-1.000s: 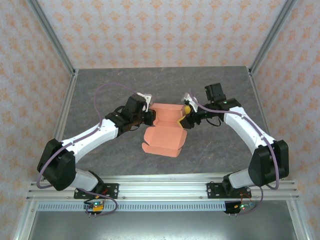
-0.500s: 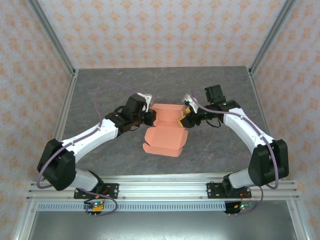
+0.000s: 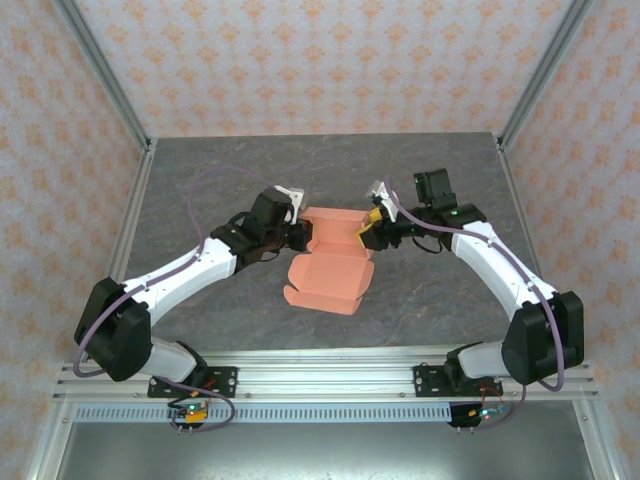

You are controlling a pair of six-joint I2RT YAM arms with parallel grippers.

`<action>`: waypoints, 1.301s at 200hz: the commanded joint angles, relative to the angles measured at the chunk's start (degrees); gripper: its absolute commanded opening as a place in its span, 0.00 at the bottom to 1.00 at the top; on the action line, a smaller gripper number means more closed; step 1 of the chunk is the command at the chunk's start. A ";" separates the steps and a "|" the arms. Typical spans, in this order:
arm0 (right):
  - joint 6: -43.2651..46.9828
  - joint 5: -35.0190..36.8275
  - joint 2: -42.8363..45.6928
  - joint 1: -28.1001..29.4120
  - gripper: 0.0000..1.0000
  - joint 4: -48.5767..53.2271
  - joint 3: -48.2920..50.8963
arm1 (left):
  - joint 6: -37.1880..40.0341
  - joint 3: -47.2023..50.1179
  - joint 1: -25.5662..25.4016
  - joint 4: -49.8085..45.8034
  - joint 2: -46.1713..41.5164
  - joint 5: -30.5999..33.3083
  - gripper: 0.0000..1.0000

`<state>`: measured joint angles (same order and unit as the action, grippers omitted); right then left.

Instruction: Fold the paper box

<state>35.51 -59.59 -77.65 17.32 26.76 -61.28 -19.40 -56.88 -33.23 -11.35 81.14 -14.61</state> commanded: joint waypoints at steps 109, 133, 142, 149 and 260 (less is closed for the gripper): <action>-3.95 0.07 -0.40 0.69 0.20 -5.20 -0.29 | -0.43 1.07 -0.03 3.15 -0.99 -0.81 0.00; -6.55 0.71 0.45 0.66 0.62 -8.03 1.28 | -1.68 1.27 -0.07 3.70 -0.89 -0.37 0.00; -7.89 1.61 1.20 0.69 0.68 -9.95 2.42 | -2.74 1.80 -0.01 4.42 -0.85 0.00 0.00; -9.12 2.59 1.99 0.69 0.71 -11.60 3.33 | -3.75 2.09 0.03 4.96 -0.76 0.40 0.00; -62.34 40.51 27.24 4.03 0.81 -33.12 21.87 | -37.19 3.85 3.52 5.17 3.91 12.41 0.00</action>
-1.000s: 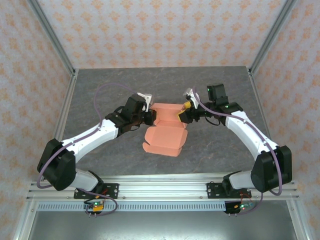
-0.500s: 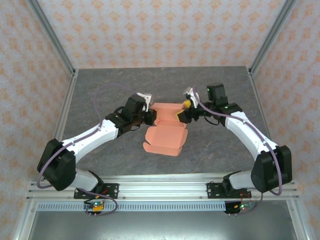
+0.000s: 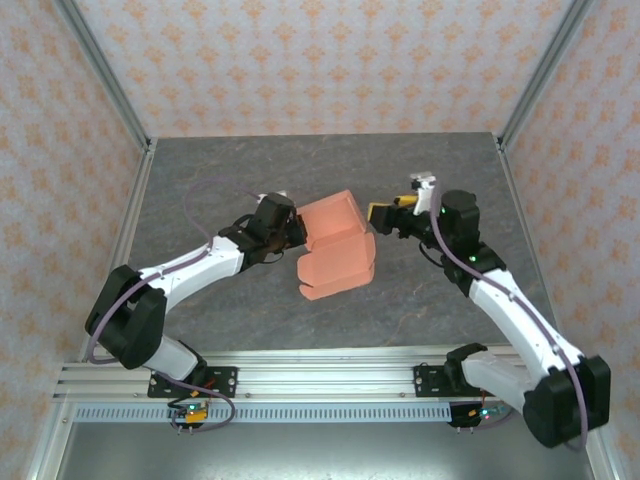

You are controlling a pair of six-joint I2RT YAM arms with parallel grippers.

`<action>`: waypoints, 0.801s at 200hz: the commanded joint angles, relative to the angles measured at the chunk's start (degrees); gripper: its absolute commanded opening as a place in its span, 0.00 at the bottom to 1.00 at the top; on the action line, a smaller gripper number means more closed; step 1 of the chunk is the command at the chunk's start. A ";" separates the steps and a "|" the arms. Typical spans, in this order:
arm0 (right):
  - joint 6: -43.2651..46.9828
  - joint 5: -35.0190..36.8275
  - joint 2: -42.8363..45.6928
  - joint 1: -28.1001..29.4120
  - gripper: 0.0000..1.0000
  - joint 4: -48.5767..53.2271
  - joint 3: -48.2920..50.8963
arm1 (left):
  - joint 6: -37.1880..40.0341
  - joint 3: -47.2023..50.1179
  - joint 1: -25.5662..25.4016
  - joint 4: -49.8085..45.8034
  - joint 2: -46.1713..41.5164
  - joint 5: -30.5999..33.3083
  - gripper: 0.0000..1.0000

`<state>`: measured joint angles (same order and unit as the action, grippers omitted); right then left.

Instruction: Fold the paper box

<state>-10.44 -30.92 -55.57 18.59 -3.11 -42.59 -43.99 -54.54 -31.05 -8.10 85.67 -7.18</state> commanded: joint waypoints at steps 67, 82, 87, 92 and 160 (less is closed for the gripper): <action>-36.73 31.39 7.49 26.39 0.78 -1.94 8.86 | -25.31 1.96 1.32 0.07 -3.05 11.82 0.00; -37.84 35.65 4.49 30.06 0.78 -1.82 7.95 | -26.27 2.34 1.31 0.55 -3.39 11.36 0.00; -38.44 36.91 3.35 30.83 0.77 -1.81 7.67 | -26.56 2.60 1.33 0.77 -3.51 11.08 0.00; -39.08 37.79 1.95 31.41 0.75 -2.44 7.46 | -26.80 2.92 1.30 1.28 -3.72 10.91 0.00; -41.78 38.55 -11.89 32.48 0.21 -11.48 2.90 | -28.52 6.34 1.31 5.07 -6.65 10.87 0.00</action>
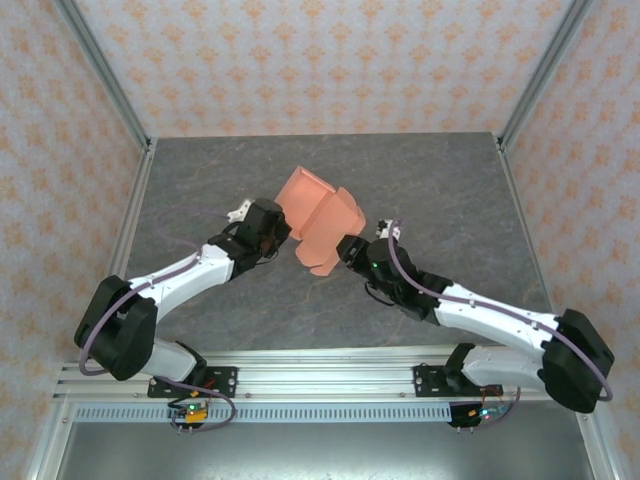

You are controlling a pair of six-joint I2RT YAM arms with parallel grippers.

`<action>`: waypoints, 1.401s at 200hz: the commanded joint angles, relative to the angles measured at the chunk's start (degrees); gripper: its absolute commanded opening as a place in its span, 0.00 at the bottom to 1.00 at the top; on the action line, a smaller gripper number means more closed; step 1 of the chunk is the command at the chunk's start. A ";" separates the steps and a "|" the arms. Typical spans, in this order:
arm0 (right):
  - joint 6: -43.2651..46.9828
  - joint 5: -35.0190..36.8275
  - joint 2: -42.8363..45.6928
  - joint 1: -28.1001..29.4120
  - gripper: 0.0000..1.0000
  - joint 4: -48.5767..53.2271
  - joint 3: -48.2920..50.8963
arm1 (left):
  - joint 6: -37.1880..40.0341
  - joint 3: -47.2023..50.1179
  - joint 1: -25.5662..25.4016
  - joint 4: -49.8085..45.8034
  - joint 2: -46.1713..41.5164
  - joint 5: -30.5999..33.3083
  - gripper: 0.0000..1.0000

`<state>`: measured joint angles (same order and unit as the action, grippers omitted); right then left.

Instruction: Fold the paper box

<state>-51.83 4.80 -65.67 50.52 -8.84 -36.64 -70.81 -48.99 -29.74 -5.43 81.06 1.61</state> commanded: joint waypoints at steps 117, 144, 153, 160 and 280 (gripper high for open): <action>38.12 -8.97 -2.48 -13.66 0.00 14.55 -11.01 | 7.30 3.90 0.60 3.28 -9.51 -14.69 0.91; 61.07 -12.02 -4.11 -17.03 0.00 32.84 -20.27 | 21.67 1.27 1.02 -7.32 -16.65 -10.16 0.96; 67.85 -12.93 -5.01 -17.91 0.00 38.44 -23.48 | 27.31 0.39 1.43 -8.35 -17.99 -11.18 0.98; 72.13 -13.44 -5.49 -18.20 0.00 41.75 -25.49 | 32.33 -0.23 1.69 -8.37 -18.53 -13.71 0.99; 110.84 -30.75 -0.60 -20.09 0.00 52.89 -28.68 | 59.93 -5.89 6.70 -18.68 -14.44 -31.83 0.99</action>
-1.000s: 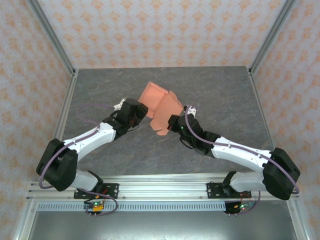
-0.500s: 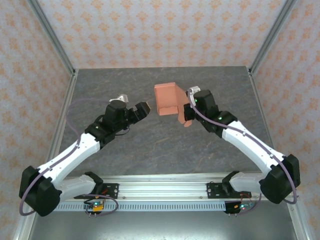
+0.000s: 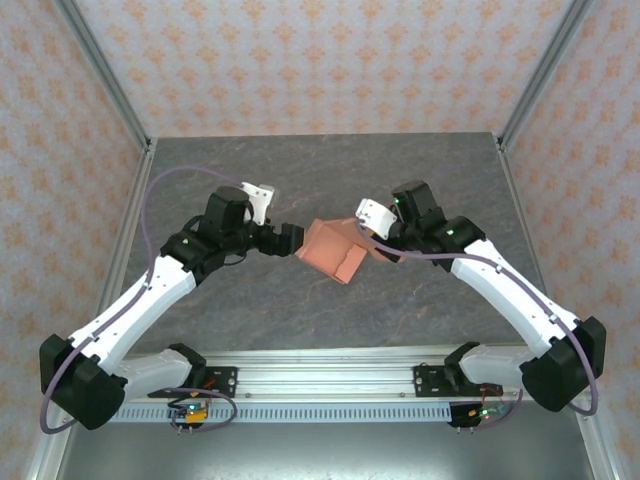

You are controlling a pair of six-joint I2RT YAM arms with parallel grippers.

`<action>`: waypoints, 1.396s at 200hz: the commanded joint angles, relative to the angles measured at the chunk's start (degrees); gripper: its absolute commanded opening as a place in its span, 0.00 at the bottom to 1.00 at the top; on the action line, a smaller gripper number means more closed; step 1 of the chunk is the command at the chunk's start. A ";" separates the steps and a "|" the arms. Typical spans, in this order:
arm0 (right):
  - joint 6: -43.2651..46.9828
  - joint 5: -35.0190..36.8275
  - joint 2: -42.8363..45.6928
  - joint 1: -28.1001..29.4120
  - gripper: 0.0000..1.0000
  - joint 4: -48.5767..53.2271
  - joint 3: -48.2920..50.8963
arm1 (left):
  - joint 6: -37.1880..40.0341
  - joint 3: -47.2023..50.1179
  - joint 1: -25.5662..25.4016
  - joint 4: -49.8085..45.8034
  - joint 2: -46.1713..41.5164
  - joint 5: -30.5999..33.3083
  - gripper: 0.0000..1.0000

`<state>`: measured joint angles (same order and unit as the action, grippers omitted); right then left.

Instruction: Fold the paper box

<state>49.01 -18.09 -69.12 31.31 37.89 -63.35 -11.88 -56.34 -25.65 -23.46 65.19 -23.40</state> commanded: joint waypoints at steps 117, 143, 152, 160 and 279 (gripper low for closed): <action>6.52 -15.02 -2.11 -3.10 0.00 6.84 -5.11 | -1.75 4.62 2.27 6.99 14.22 -29.17 0.93; 6.45 -15.94 -2.58 -3.18 0.00 6.51 -5.50 | -1.57 3.67 1.44 6.32 16.85 -30.39 0.78; 6.69 -16.06 -2.67 -3.13 0.00 6.63 -5.55 | -1.28 3.52 1.46 6.45 17.15 -30.97 0.72; 6.79 -16.17 -2.71 -3.12 0.00 6.74 -5.64 | -0.85 3.25 1.47 5.91 17.32 -30.92 0.68; -39.18 3.38 10.72 -3.26 0.76 -30.60 10.40 | -17.66 3.23 1.57 15.64 16.30 -22.21 0.30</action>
<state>33.58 -29.15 -66.02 28.45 26.11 -58.61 -21.26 -52.21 -24.01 -14.20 82.83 -50.30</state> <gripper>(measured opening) 0.707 0.415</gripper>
